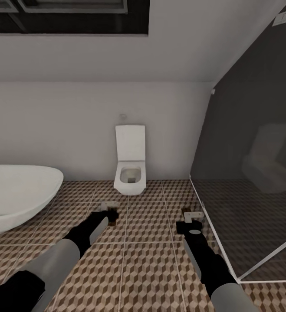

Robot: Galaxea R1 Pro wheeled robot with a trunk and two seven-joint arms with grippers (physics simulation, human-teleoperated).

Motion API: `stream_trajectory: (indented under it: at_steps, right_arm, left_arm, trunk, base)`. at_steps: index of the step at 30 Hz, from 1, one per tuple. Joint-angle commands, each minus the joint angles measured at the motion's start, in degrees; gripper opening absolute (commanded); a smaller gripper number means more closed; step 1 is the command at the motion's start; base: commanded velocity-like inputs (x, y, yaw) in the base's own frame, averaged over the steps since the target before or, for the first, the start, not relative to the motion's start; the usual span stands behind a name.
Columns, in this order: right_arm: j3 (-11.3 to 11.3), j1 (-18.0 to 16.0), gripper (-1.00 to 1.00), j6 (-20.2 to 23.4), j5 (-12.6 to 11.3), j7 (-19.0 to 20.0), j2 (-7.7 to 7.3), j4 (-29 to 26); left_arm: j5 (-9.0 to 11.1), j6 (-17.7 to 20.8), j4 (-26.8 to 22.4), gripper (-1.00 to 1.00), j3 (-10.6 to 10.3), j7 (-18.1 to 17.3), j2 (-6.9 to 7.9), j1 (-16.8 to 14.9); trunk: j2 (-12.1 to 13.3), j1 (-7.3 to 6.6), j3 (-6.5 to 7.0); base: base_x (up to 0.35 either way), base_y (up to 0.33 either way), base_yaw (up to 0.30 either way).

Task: Take the four mousetraps from the cabinet in the bathroom and place them on the bathroom floor. Make sure all four end up on the same floor surface, and ensure that at least two of them are either under or directly next to the same bathroom sink.

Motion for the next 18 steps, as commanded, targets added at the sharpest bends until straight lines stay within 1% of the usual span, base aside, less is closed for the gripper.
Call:
stream_trajectory:
  at_steps: [1, 3, 6, 10, 18]
  right_arm:
    - [0.1, 0.0, -1.00, 0.4, 0.1, -0.1, -0.01, -0.1]
    - [0.2, 0.0, -1.00, 0.3, 0.1, 0.4, -0.01, -0.1]
    - [0.2, 0.0, -1.00, 0.1, 0.1, 2.7, -0.07, -0.1]
    - [0.1, 0.0, -1.00, 0.0, 0.2, 5.3, -0.21, -0.1]
    - [0.1, 0.0, -1.00, 0.0, 0.2, 6.0, -0.27, -0.1]
  left_arm:
    - [0.5, 0.2, -0.1, -1.00, -0.7, 0.6, 0.06, -0.1]
    - [0.5, 0.2, -0.1, -1.00, -1.3, 0.6, 0.06, -0.1]
    - [0.5, 0.2, -0.1, -1.00, -2.2, 0.6, 0.06, -0.1]
    - [0.5, 0.2, -0.1, -1.00, -2.6, 0.6, 0.06, -0.1]
    - [0.5, 0.2, -0.1, -1.00, -2.7, 0.6, 0.06, -0.1]
  trunk:
    - [-0.5, 0.24, -0.36]
    - [-1.3, 0.68, -0.91]
    - [-2.5, 1.34, -1.72]
    - [-4.1, 2.22, -2.81]
    - [-7.3, 3.97, -4.98]
  base:
    - [0.000, 0.000, 0.000]
    - [0.000, 0.000, 0.000]
    - [0.000, 0.000, 0.000]
    - [0.000, 0.000, 0.000]
    - [0.000, 0.000, 0.000]
